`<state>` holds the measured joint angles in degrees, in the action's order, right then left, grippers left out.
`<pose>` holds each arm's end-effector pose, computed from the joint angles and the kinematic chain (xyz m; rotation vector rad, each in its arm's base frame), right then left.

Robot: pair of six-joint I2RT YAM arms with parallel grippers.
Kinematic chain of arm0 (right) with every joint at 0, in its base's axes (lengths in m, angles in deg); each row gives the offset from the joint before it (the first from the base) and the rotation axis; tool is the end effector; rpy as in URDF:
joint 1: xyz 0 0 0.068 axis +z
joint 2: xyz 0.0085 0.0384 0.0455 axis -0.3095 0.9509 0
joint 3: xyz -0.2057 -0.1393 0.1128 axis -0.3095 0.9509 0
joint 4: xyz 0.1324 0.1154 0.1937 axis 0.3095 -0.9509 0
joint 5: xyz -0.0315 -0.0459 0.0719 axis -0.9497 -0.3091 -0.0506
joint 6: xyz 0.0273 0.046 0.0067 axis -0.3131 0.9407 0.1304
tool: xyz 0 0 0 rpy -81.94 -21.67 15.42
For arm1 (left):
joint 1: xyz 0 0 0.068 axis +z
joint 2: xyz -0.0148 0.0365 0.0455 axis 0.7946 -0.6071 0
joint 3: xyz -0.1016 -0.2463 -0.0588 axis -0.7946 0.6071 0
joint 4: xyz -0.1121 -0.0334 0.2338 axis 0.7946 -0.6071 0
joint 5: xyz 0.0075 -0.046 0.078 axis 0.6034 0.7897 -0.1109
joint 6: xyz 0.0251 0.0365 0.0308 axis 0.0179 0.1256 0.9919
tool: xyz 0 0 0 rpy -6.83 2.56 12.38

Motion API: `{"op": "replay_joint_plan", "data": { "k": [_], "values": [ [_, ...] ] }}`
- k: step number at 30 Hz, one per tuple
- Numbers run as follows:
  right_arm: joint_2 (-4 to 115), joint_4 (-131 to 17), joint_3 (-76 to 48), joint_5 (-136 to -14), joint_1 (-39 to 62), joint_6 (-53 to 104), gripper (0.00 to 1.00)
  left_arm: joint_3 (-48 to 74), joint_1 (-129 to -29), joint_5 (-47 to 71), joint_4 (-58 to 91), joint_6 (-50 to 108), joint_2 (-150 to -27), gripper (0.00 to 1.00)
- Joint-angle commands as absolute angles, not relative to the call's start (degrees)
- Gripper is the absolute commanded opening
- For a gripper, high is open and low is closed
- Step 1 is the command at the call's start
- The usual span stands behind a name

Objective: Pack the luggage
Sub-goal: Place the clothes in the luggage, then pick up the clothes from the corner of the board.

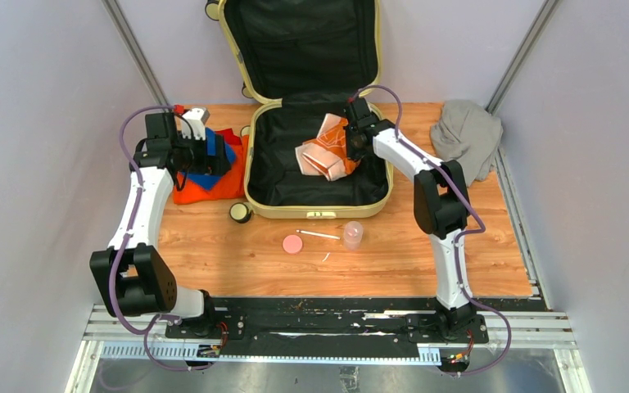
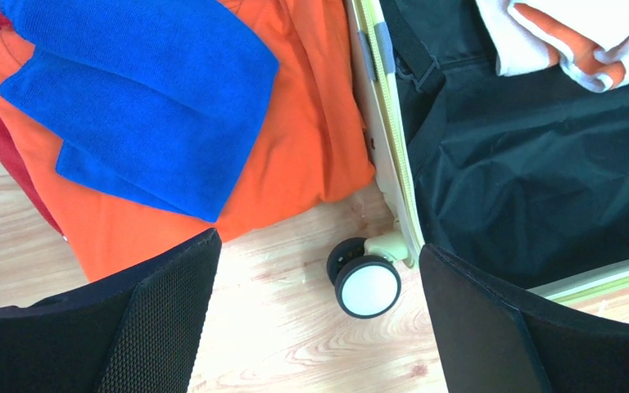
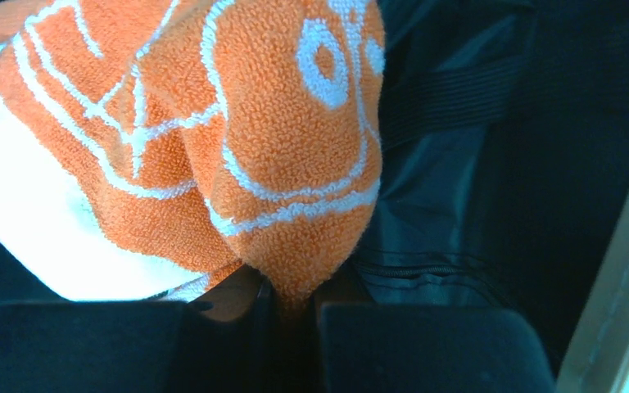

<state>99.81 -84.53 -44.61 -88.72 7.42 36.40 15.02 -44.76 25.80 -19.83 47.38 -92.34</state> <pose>0.4513 0.2104 0.2275 -0.1154 2.3909 0.2253 0.2996 0.0278 0.3199 0.1766 2.2753 -0.3162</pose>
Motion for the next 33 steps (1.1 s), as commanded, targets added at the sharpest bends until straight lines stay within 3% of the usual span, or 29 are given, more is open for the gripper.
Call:
{"op": "replay_joint_plan", "data": {
  "k": [1,4,9,13,16,24,33],
  "values": [
    [98.51,-93.23,-42.85,-100.21,5.43,42.50,0.00,14.37,-44.45,24.09,-19.79,48.51,-93.70,0.97],
    [96.27,-95.33,-40.21,-100.07,4.98,46.32,0.01,13.20,-44.49,23.61,-19.71,48.43,-94.82,0.97],
    [93.45,-98.84,-38.80,-98.80,4.95,48.32,0.16,11.38,-44.49,23.33,-19.57,47.84,-96.39,0.96],
    [93.28,-103.52,-41.73,-97.44,4.99,47.31,0.51,10.58,-44.44,21.86,-18.62,48.48,-97.14,0.97],
    [92.39,-105.06,-45.32,-96.25,4.99,46.19,0.62,8.96,-44.46,20.78,-18.00,48.80,-98.98,0.98],
    [89.58,-98.83,-51.99,-92.62,8.33,42.81,0.62,2.76,-45.95,15.73,-17.07,50.33,-108.11,0.99],
    [100.48,-96.06,-51.81,-88.18,8.21,43.87,0.61,4.25,-49.86,5.95,-13.67,58.36,-114.91,0.94]
  ]
}}
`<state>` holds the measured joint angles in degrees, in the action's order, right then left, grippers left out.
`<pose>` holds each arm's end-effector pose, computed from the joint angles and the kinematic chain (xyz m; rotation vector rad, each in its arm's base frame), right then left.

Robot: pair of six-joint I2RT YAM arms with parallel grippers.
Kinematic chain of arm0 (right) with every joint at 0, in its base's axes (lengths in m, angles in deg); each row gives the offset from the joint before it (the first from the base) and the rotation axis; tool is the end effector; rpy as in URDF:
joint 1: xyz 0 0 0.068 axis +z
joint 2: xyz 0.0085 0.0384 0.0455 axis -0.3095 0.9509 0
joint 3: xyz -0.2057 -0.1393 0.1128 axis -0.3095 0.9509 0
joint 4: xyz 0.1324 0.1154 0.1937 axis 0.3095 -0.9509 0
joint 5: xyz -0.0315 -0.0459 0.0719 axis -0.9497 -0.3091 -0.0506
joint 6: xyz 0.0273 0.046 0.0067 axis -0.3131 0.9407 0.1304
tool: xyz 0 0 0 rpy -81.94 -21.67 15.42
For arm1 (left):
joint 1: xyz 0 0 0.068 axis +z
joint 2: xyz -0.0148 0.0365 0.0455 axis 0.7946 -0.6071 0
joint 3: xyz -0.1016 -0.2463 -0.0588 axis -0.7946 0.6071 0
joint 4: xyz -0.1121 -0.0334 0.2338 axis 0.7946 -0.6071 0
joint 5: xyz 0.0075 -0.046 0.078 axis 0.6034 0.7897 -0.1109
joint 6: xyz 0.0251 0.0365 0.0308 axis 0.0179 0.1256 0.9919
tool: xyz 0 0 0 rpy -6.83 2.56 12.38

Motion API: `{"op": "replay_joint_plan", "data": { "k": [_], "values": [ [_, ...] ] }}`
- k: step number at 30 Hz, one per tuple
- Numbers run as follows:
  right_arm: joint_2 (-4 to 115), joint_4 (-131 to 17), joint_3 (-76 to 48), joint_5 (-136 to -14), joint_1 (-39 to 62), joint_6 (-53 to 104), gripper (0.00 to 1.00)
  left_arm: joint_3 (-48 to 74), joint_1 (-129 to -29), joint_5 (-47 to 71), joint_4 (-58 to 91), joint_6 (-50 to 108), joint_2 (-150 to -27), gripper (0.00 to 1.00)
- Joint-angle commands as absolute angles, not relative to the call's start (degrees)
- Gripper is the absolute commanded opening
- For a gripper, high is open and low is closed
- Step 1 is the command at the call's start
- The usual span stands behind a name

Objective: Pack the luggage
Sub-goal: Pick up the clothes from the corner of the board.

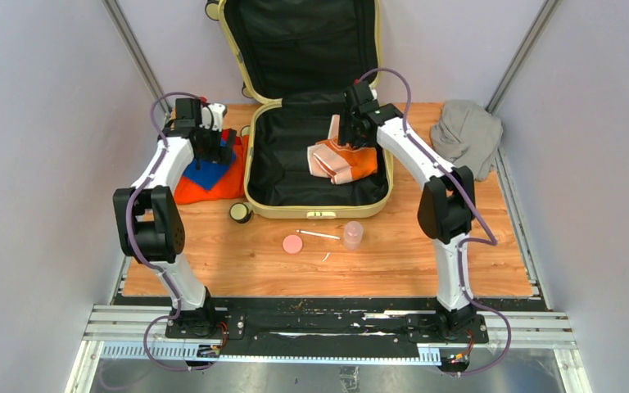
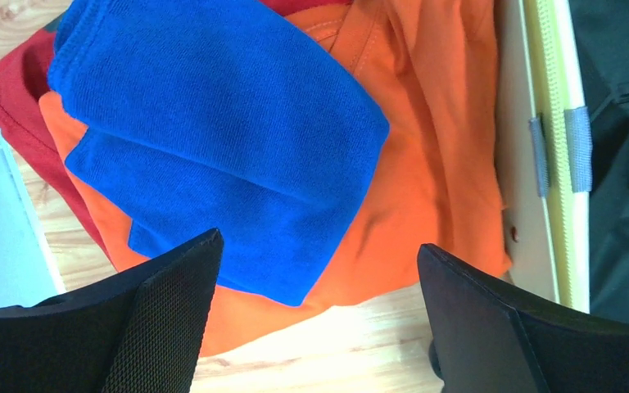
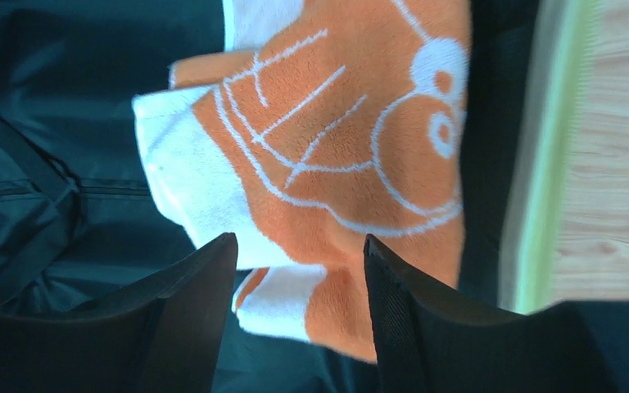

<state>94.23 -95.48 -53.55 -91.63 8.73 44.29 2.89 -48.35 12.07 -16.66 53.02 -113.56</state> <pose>0.4297 0.2103 0.3100 0.0517 2.3293 0.2750 0.3906 0.0239 0.2705 0.2450 2.4095 -0.0460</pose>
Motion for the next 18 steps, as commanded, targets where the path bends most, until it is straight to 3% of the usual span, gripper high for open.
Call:
{"op": "replay_joint_plan", "data": {
  "k": [1,9,18],
  "values": [
    [101.38,-96.05,-51.18,-87.96,7.88,43.94,0.61,4.67,-49.92,4.99,-13.04,58.86,-115.58,0.93],
    [102.61,-95.84,-45.40,-86.75,5.38,44.98,0.59,4.96,-50.23,0.81,-9.33,60.55,-121.02,0.88],
    [93.54,-91.20,-36.54,-83.38,6.24,46.38,0.58,4.73,-51.56,-1.98,-6.38,62.38,-125.41,0.85]
  ]
}}
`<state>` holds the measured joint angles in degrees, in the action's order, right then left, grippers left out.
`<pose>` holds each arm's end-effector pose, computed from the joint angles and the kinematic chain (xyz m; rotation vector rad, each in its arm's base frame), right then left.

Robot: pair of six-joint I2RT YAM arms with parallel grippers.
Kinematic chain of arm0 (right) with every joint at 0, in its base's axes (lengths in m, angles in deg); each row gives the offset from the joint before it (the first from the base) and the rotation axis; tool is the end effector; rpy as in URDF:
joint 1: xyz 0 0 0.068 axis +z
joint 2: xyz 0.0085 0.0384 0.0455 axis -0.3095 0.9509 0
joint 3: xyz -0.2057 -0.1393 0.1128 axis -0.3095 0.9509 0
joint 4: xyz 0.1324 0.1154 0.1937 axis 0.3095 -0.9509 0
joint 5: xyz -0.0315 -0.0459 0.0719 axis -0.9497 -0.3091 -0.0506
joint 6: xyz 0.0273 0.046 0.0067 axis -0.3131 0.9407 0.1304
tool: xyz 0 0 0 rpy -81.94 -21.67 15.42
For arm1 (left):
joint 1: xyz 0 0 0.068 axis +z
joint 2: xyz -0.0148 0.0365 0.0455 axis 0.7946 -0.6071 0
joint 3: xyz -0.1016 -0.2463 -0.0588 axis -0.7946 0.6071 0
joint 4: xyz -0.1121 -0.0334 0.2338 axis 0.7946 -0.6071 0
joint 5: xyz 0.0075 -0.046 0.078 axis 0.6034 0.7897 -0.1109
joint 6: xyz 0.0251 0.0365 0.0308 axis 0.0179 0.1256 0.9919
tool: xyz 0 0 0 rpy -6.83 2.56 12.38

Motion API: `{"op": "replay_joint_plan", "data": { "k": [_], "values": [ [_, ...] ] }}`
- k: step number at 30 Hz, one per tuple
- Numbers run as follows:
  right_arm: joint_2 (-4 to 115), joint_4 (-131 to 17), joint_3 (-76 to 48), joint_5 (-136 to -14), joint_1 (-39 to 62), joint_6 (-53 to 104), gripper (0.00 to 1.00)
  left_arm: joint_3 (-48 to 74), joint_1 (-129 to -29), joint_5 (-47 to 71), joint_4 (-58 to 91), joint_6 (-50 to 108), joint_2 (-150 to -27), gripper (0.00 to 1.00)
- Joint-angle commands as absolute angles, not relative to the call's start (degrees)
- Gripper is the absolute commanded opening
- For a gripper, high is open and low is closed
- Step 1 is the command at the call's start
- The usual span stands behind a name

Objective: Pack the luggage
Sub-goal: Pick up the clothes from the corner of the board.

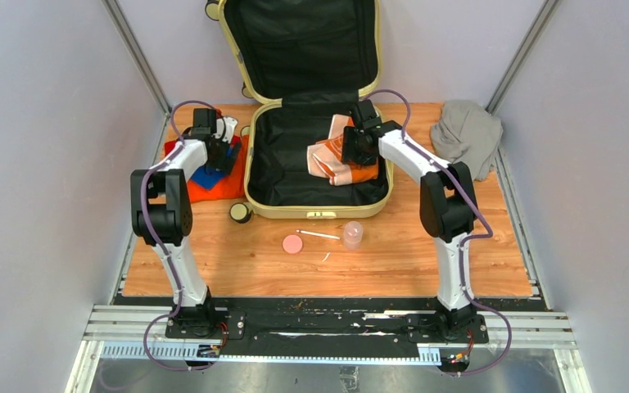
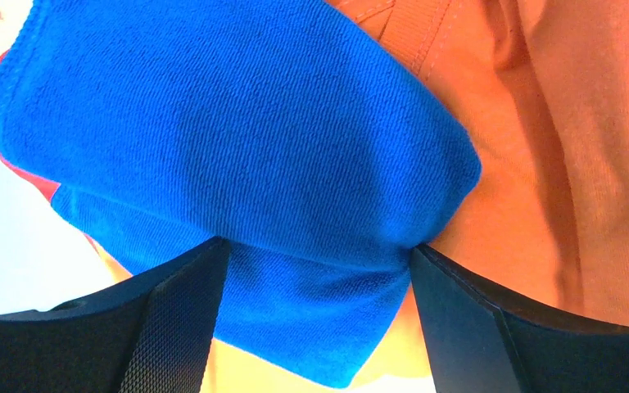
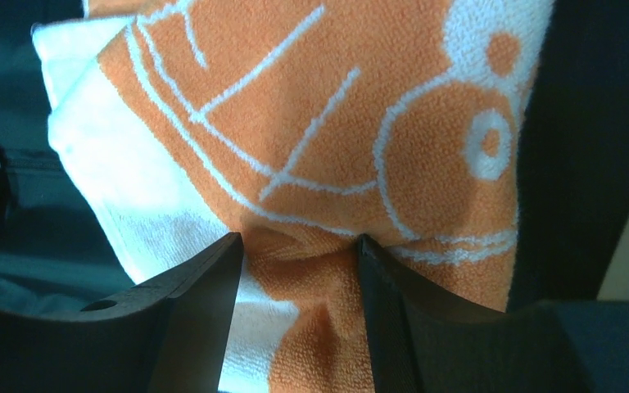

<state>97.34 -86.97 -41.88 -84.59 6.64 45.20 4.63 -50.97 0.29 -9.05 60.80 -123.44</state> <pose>0.4410 0.2010 0.2291 0.0508 2.4656 0.3503 0.4200 0.0142 0.2029 0.3892 2.4869 0.2301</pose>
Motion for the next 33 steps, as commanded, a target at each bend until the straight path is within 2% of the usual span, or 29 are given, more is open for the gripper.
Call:
{"op": "replay_joint_plan", "data": {
  "k": [1,4,8,15,22,25,33],
  "values": [
    [92.22,-90.54,-35.44,-83.38,6.37,46.44,0.58,4.78,-51.56,-2.36,-6.27,62.49,-125.73,0.84],
    [88.46,-88.77,-32.10,-83.39,7.05,46.79,0.57,5.79,-51.56,-2.38,-5.59,62.72,-125.18,0.72],
    [83.87,-86.87,-29.17,-83.42,7.88,47.80,0.56,7.37,-51.56,-2.72,-4.45,63.01,-123.75,0.41],
    [77.20,-84.71,-28.04,-81.24,10.34,48.70,0.57,9.25,-51.56,-2.42,-4.30,63.27,-121.79,0.01],
    [72.81,-82.67,-27.72,-80.04,14.08,50.49,0.66,11.42,-50.27,8.75,-9.10,62.10,-112.76,0.00],
    [71.87,-80.12,-26.70,-76.55,15.34,53.12,0.76,12.12,-49.31,14.95,-12.46,61.47,-108.31,0.00],
    [72.79,-74.62,-26.81,-69.77,21.51,61.17,0.81,16.66,-48.80,29.45,-19.84,57.68,-99.40,0.00]
  ]
}}
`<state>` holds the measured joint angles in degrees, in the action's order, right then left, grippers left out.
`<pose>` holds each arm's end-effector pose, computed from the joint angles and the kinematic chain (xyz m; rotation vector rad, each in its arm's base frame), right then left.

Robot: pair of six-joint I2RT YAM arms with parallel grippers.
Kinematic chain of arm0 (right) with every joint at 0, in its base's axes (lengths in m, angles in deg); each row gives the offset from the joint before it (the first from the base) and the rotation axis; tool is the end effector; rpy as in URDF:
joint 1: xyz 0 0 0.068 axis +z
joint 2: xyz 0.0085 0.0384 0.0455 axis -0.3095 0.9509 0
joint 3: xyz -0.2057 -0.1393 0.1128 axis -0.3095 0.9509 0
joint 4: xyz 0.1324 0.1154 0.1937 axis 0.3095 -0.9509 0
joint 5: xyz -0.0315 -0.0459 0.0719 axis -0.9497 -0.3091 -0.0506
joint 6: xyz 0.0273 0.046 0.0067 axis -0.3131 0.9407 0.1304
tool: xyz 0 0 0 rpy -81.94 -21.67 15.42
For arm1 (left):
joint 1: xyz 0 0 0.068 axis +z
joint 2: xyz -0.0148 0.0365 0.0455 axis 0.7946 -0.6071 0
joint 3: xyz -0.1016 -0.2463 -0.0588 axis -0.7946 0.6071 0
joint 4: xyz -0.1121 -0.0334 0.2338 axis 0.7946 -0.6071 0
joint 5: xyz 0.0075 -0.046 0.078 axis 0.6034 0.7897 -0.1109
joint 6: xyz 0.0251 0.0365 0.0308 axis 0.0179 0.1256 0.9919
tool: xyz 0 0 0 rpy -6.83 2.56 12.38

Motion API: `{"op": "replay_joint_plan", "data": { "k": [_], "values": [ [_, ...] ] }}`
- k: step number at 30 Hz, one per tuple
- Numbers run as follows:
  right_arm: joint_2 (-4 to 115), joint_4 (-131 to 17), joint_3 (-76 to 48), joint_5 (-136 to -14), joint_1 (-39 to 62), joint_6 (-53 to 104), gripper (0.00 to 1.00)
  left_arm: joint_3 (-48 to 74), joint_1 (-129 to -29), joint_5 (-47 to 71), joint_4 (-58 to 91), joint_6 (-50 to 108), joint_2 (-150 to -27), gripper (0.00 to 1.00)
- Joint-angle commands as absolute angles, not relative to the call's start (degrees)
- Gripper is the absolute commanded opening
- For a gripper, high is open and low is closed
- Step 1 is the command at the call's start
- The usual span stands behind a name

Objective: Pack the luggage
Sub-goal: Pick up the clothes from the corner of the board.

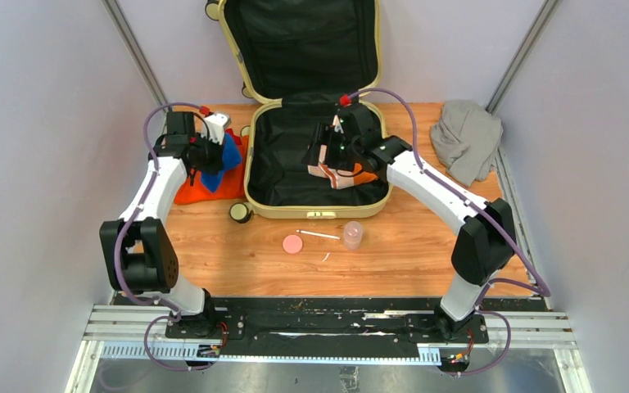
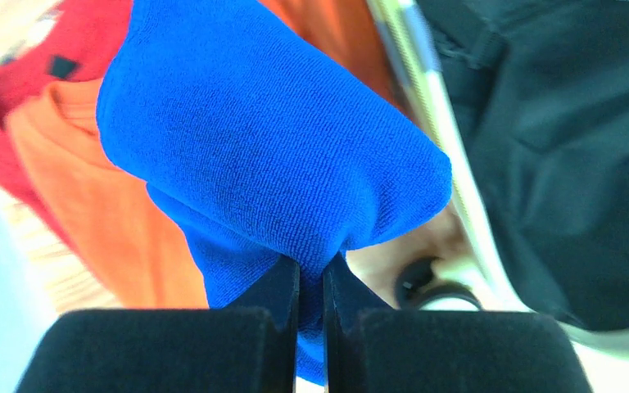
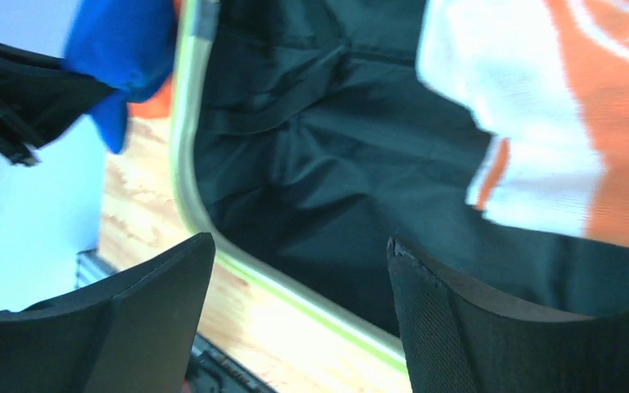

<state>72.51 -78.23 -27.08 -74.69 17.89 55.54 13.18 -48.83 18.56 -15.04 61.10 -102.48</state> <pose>0.3221 0.2392 0.3400 -0.0734 2.2334 0.8738 0.3435 0.0136 0.2822 0.4693 2.3116 -0.1056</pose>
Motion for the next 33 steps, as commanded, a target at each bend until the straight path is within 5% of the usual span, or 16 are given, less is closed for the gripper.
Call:
{"op": "replay_joint_plan", "data": {
  "k": [1,13,25,33],
  "values": [
    [73.12,-73.75,-26.80,-69.11,22.31,62.81,0.82,17.29,-48.83,31.51,-19.82,56.31,-98.87,0.00],
    [80.78,-59.64,-25.32,-59.31,26.04,73.24,0.95,20.37,-52.00,44.15,-15.24,47.18,-98.28,0.00],
    [99.88,-61.88,-48.15,-51.99,25.71,69.74,0.97,21.73,-52.00,42.32,-17.96,52.93,-93.06,0.00],
    [103.36,-61.48,-51.17,-51.87,25.61,66.51,0.96,22.03,-52.00,42.02,-21.01,56.84,-91.29,0.00]
  ]
}}
